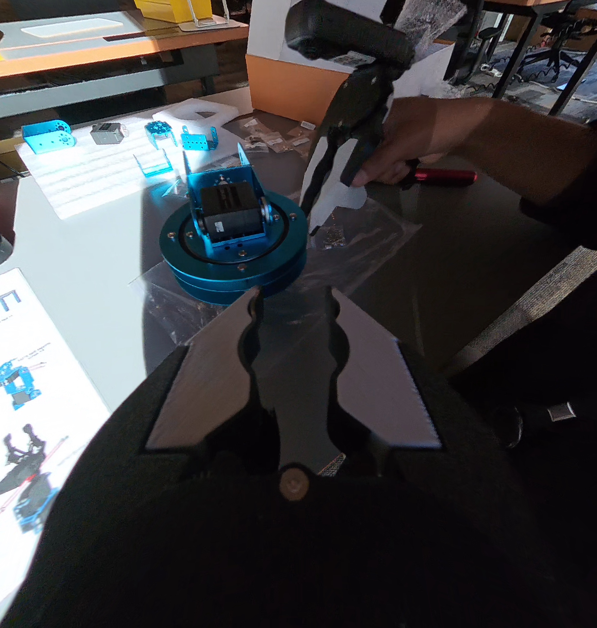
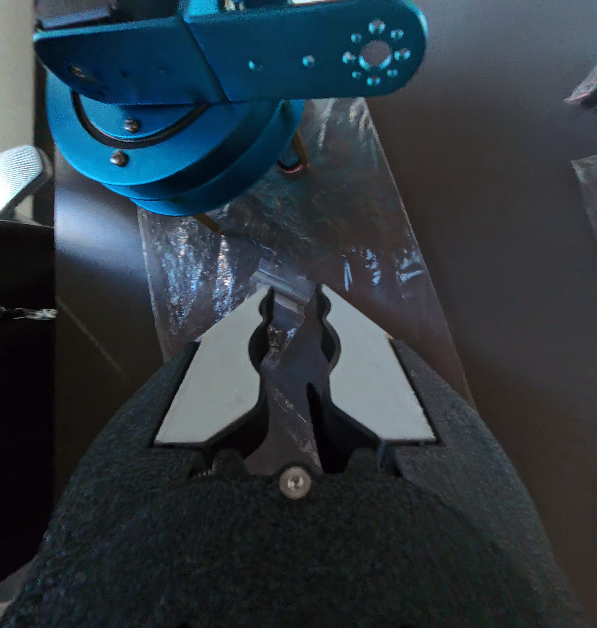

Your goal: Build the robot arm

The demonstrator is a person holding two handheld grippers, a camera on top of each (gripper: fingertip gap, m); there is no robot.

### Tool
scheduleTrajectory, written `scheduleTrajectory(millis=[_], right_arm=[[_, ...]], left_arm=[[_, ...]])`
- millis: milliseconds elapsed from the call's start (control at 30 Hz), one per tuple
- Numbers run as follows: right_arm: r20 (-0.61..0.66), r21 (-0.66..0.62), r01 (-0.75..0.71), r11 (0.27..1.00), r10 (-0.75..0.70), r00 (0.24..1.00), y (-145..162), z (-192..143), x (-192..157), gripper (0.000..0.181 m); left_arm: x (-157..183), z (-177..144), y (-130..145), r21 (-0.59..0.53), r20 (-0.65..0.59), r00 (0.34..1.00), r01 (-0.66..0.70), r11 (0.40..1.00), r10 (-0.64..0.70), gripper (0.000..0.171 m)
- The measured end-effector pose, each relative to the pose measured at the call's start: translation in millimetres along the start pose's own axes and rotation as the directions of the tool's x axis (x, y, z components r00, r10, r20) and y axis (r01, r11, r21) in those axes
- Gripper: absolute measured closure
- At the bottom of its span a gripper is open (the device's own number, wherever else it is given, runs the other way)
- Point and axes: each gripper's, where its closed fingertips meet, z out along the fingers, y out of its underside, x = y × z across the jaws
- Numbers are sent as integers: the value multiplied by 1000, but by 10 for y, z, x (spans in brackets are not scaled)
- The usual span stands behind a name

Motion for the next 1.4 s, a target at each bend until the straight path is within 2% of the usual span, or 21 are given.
scheduleTrajectory(millis=[100, 167, 267, 400, 500, 567, 667, 800, 933, 1133, 1200, 1267, 1400], right_arm=[[50, 17, 58, 998, -59, 997, -32, -12, -86, 180], [68, 69, 95, 993, -100, 993, -87, -119, -194, 181], [107, 238, 127, 963, -156, 982, -284, -405, -440, 181], [193, 401, 130, 907, -222, 956, -390, -766, -787, 181], [257, 467, 107, 878, -250, 933, -380, -949, -956, 181], [294, 486, 99, 868, -269, 917, -345, -1011, -1057, 181], [322, 512, 99, 853, -298, 899, -315, -1073, -1169, 181], [346, 512, 99, 853, -311, 885, -276, -1072, -1242, 181], [355, 512, 95, 854, -311, 882, -268, -1063, -1266, 181], [321, 513, 103, 852, -302, 898, -276, -1042, -1246, 180], [301, 529, 107, 842, -304, 904, -304, -1064, -1236, 170], [268, 558, 103, 823, -297, 917, -357, -1120, -1195, 162], [215, 564, 118, 817, -284, 934, -369, -1108, -1122, 160]], left_arm=[[130, 43, 10, 19, -7, 998, 58, 998, -58, 136], [199, 117, -29, 46, -13, 993, 118, 992, -117, 136], [328, 317, -169, 101, -64, 983, 175, 979, -169, 136], [382, 607, -367, 179, -70, 987, 153, 972, -143, 136], [594, 711, -512, 256, -180, 978, 150, 955, -105, 143], [722, 734, -607, 311, -234, 968, 159, 937, -86, 144], [868, 756, -678, 333, -288, 953, 189, 924, -91, 144], [888, 754, -734, 385, -275, 955, 219, 896, -115, 168], [898, 774, -710, 378, -286, 945, 261, 888, -157, 167], [921, 774, -687, 362, -286, 949, 233, 903, -130, 171], [902, 780, -678, 351, -287, 947, 242, 905, -141, 171], [826, 819, -632, 331, -240, 959, 228, 916, -152, 171], [840, 825, -595, 322, -213, 971, 173, 931, -107, 171]])
